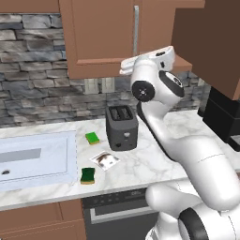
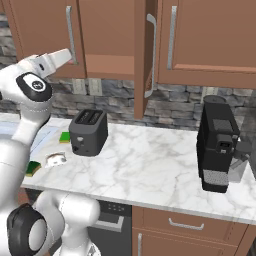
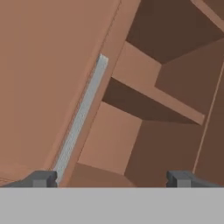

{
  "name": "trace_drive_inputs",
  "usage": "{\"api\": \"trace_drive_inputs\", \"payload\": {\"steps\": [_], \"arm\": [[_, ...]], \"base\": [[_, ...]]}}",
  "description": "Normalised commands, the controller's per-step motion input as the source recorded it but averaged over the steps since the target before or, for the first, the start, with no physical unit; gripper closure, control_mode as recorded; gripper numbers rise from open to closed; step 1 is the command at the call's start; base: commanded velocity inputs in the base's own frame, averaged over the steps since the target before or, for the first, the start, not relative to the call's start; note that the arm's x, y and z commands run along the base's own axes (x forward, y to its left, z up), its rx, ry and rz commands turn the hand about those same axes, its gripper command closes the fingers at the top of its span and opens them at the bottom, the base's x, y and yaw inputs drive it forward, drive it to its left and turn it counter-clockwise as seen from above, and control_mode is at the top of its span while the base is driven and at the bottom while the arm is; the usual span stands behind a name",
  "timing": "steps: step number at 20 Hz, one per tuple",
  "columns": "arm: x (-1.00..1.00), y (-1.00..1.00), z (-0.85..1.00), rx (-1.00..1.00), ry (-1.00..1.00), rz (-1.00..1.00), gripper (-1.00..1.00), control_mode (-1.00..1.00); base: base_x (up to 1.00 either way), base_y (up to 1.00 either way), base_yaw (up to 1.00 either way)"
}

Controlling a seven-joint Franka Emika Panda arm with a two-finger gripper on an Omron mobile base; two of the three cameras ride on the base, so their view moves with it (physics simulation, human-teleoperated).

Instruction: Open the cabinet. Pick the sponge and place it next to the sink. Then close the cabinet.

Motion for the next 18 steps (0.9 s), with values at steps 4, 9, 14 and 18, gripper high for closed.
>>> {"api": "trace_drive_inputs", "payload": {"steps": [4, 9, 14, 18], "arm": [[-0.39, 0.0, 0.17, 0.0, 0.22, 0.12, -1.0, -1.0], [-0.25, 0.0, 0.13, -0.05, 0.35, 0.13, -1.0, -1.0], [-0.25, 0.0, 0.16, -0.06, 0.37, 0.15, -1.0, -1.0], [-0.2, 0.0, 0.01, -0.01, 0.26, 0.15, -1.0, -1.0]], "base": [[0.0, 0.0, 0.0], [0.0, 0.0, 0.0], [0.0, 0.0, 0.0], [0.0, 0.0, 0.0]]}}
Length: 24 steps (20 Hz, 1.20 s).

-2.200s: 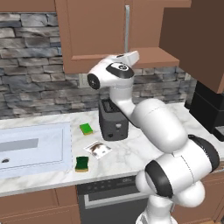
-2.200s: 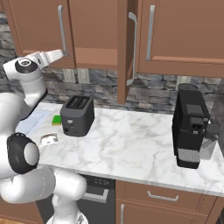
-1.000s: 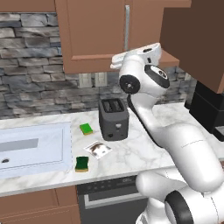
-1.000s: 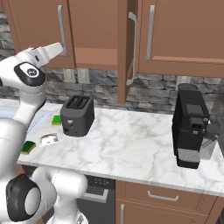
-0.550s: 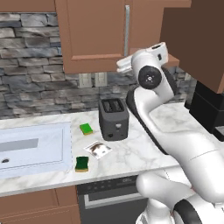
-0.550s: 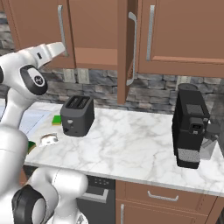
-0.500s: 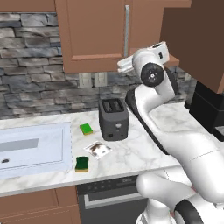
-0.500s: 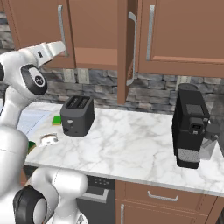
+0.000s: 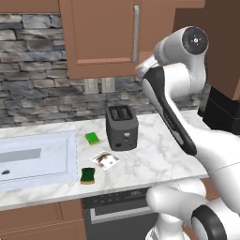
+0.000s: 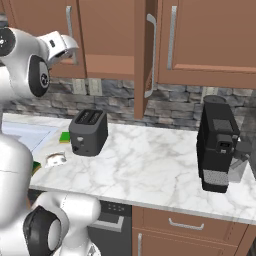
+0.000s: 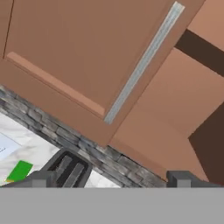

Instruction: Open the cabinet. Pick the sponge and place it next to the sink. Then close the cabinet.

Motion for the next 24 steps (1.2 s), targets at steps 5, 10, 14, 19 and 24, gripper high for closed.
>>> {"api": "trace_drive_inputs", "payload": {"steps": [5, 10, 14, 19, 24], "arm": [[-0.03, 0.0, -0.19, 0.0, 0.09, 0.09, -1.0, -1.0], [0.0, -0.05, -0.34, 0.0, 0.03, 0.01, -1.0, -1.0], [-0.09, -0.21, -0.32, 0.0, 0.0, 0.0, -1.0, -1.0], [-0.1, -0.26, -0.02, 0.0, 0.0, 0.0, -1.0, -1.0], [-0.33, -0.37, 0.0, 0.02, 0.0, 0.0, -1.0, -1.0]], "base": [[0.0, 0.0, 0.0], [0.0, 0.0, 0.0], [0.0, 0.0, 0.0], [0.0, 0.0, 0.0], [0.0, 0.0, 0.0]]}}
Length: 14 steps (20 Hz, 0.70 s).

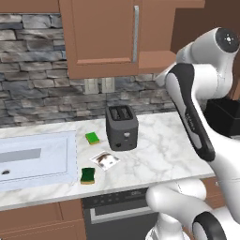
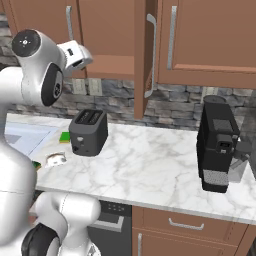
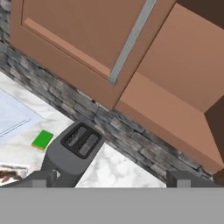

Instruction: Open the cabinet. Pick the sponge and place it next to the sink. Then close the cabinet.

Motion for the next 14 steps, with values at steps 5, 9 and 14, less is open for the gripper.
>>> {"api": "trace_drive_inputs", "payload": {"steps": [5, 9, 14], "arm": [[-0.6, -0.18, 0.0, 0.0, 0.01, -0.01, -1.0, -1.0], [-0.7, 0.0, 0.0, 0.0, 0.02, 0.0, -1.0, -1.0], [-0.59, 0.0, 0.0, 0.0, 0.0, 0.0, -1.0, -1.0]], "base": [[0.0, 0.0, 0.0], [0.0, 0.0, 0.0], [0.0, 0.0, 0.0]]}}
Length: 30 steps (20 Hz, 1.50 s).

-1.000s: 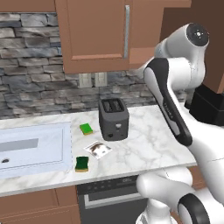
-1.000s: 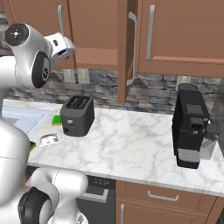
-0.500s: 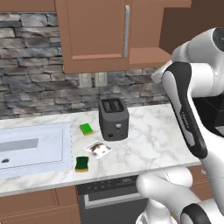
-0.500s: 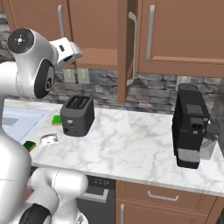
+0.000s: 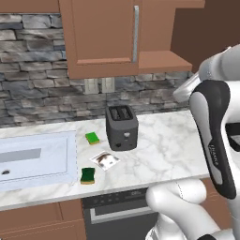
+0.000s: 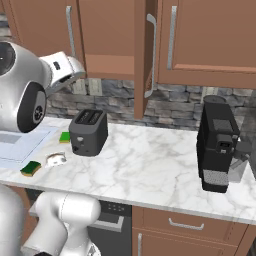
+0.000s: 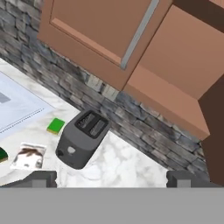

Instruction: Open the cabinet. Pick the sponge and place it next to the sink. Then close the cabinet.

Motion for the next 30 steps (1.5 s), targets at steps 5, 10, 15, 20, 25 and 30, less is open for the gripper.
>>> {"api": "trace_drive_inputs", "payload": {"steps": [5, 10, 15, 20, 25, 30], "arm": [[-0.41, -0.06, 0.01, 0.03, 0.0, -0.06, -1.0, -1.0], [-0.41, -0.1, 0.0, 0.08, -0.01, -0.12, -1.0, -1.0], [-0.54, -0.17, 0.0, 0.11, -0.03, -0.14, -1.0, -1.0], [-0.61, -0.13, 0.1, 0.1, -0.02, -0.11, -1.0, -1.0], [-0.61, -0.11, 0.13, 0.07, -0.01, -0.05, -1.0, -1.0], [-0.57, -0.17, 0.1, 0.07, -0.06, -0.03, -1.0, -1.0]], "base": [[0.0, 0.0, 0.0], [0.0, 0.0, 0.0], [0.0, 0.0, 0.0], [0.0, 0.0, 0.0], [0.0, 0.0, 0.0], [0.0, 0.0, 0.0]]}}
